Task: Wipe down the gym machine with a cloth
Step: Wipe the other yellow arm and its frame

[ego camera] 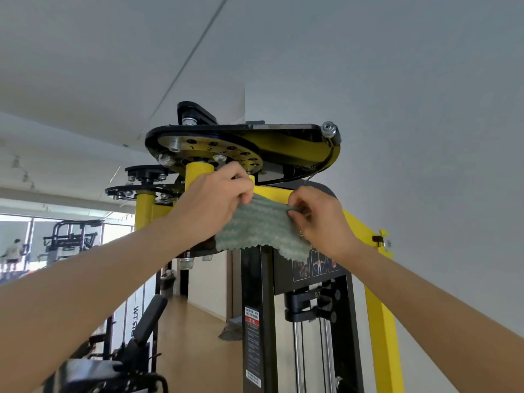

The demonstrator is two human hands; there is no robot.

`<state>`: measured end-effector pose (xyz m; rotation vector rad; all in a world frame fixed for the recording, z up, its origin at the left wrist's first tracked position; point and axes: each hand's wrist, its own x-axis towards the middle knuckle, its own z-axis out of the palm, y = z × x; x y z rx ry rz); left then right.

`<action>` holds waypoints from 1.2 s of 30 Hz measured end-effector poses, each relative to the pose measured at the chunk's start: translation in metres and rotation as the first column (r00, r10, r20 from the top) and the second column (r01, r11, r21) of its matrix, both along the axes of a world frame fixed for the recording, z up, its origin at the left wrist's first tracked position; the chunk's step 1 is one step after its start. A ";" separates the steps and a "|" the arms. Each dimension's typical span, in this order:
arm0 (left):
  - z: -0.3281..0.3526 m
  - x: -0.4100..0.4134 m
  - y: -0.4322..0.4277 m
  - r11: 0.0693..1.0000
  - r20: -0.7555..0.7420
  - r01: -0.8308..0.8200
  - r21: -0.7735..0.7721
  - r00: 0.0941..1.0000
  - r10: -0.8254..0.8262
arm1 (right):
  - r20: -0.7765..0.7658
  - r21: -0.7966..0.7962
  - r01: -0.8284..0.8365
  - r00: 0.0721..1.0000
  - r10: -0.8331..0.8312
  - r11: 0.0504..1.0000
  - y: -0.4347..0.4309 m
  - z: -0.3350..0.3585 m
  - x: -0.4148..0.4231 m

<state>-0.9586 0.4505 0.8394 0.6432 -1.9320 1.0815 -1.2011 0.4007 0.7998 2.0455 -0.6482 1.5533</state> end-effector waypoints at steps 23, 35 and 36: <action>0.005 -0.006 -0.013 0.737 0.242 -0.493 -0.463 0.730 0.640 | -0.145 -0.111 0.028 0.989 -0.044 0.993 -0.048 0.029 0.032; 0.009 -0.048 -0.039 0.821 0.190 -0.503 -0.268 0.808 0.557 | -0.093 0.007 0.103 0.990 -0.102 0.995 -0.069 0.034 -0.014; 0.010 -0.054 -0.041 0.821 0.196 -0.508 -0.260 0.805 0.560 | -0.083 0.017 0.112 0.990 -0.110 0.994 -0.071 0.034 -0.019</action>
